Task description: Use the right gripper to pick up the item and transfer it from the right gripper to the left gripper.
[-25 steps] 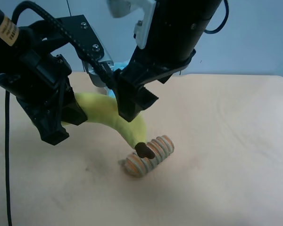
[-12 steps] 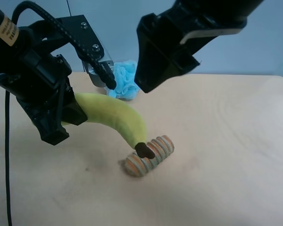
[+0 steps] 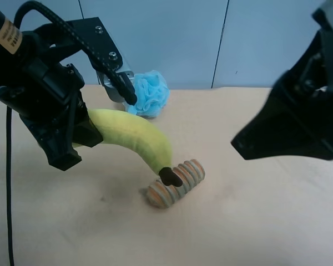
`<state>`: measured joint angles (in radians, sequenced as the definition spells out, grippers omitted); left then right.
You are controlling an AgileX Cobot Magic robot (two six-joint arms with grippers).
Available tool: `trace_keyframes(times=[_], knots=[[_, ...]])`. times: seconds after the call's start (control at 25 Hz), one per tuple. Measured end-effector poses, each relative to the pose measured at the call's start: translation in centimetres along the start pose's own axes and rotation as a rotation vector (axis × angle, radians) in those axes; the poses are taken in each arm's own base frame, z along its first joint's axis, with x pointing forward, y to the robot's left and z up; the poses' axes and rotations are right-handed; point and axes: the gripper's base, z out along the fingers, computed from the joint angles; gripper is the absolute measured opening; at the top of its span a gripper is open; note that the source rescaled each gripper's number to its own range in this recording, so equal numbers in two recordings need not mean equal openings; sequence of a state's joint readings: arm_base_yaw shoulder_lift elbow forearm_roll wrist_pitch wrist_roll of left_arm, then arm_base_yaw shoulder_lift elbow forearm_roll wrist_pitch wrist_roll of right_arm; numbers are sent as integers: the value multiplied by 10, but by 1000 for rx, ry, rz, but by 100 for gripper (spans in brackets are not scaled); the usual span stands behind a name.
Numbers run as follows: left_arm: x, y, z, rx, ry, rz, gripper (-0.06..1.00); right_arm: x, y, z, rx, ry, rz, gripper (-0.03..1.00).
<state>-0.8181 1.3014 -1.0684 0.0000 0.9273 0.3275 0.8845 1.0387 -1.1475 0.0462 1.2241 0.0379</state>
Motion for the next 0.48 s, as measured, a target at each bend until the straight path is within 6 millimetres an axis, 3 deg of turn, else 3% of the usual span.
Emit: trace_keyframes(times=[0.48], knots=[[-2,1,0,-9,-26,0,0,111,-8,-5,20,-51,-14,100]])
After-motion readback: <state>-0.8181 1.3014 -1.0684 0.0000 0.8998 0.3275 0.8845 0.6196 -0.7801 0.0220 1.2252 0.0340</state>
